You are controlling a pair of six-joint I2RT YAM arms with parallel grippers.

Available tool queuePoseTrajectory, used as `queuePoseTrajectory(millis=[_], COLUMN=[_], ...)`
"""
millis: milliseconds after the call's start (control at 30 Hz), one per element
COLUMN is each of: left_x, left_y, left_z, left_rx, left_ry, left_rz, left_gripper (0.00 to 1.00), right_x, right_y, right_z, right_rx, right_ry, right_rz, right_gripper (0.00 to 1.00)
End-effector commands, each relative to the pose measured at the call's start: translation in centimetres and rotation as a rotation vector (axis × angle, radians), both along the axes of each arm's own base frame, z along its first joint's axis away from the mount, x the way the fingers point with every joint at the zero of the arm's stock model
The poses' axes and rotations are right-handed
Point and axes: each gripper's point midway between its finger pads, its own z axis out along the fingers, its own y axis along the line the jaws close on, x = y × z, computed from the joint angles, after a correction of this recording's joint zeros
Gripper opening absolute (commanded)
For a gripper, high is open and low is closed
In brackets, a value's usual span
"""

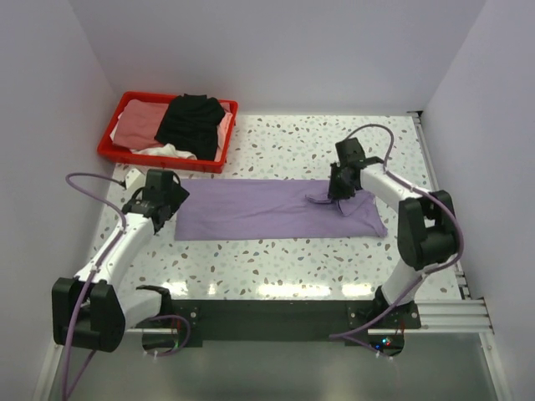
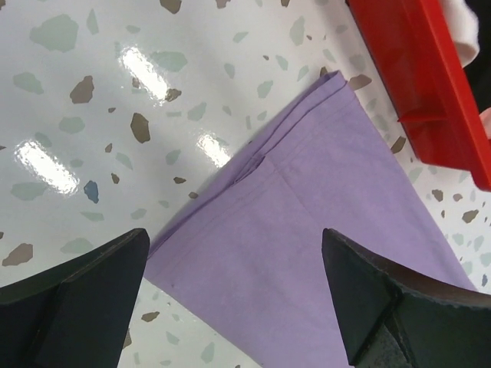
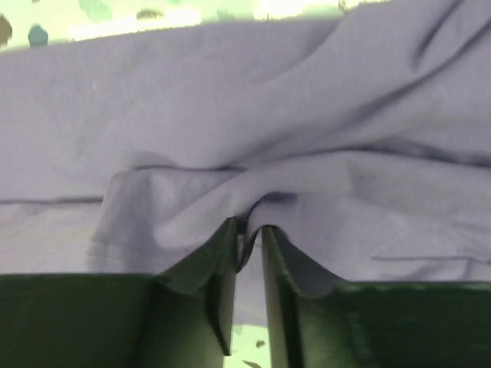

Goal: Fold and stack the t-shirts
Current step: Fold the tshirt

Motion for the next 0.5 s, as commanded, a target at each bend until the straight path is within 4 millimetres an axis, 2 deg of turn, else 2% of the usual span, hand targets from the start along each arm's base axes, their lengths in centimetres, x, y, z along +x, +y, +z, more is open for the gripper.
queuePoseTrajectory(millis=[0,33,67,100,133,167,267,367,400,467], left_x=[-0.1,-0.1,-0.1,-0.1,-0.1,0.0,0.2,0.1,0.2,0.2], left_y=[-0.5,-0.8,-1.0,-1.1,-1.5,-1.7,-2.5,-2.8,-2.8,-3.2], left_z=[-0.8,-1.1,-1.3,-1.4,-1.4,-1.4,-1.1,-0.8,-0.7,-0.9], left_rx=[-0.013,-0.025,-0.032,-0.039,-0.052,-0.060,-0.081,-0.089,-0.091,-0.100], left_ry=[0.020,0.028,0.027,0.027,0.024,0.017,0.003,-0.012,-0.020,-0.026], left_rz=[-0.049,-0.067,-0.071,-0.078,-0.096,-0.104,-0.147,-0.169,-0.173,-0.193], left_gripper=[1.00,1.00,1.00,1.00,1.00,1.00,1.00,1.00,1.00,1.00], right_x=[2.9,3.4,3.8,5.0,5.6,6.6,7.0,6.0,5.7,4.6], right_y=[0.1,-0.1,-0.4,-0.3,-1.0,-1.3,-2.4,-2.5,-2.3,-1.9], right_z=[0.7,0.7,0.0,0.8,0.9,1.4,1.9,2.8,4.2,5.1], right_rx=[-0.038,-0.059,-0.080,-0.090,-0.134,-0.164,-0.236,-0.234,-0.219,-0.192], right_ry=[-0.028,-0.028,-0.012,-0.041,-0.049,-0.066,-0.059,-0.053,-0.082,-0.098], right_rz=[0.020,0.018,0.022,0.025,0.013,0.018,0.011,0.026,0.027,0.035], right_gripper=[0.27,0.32,0.42,0.45,0.50,0.65,0.99,0.99,0.99,0.99])
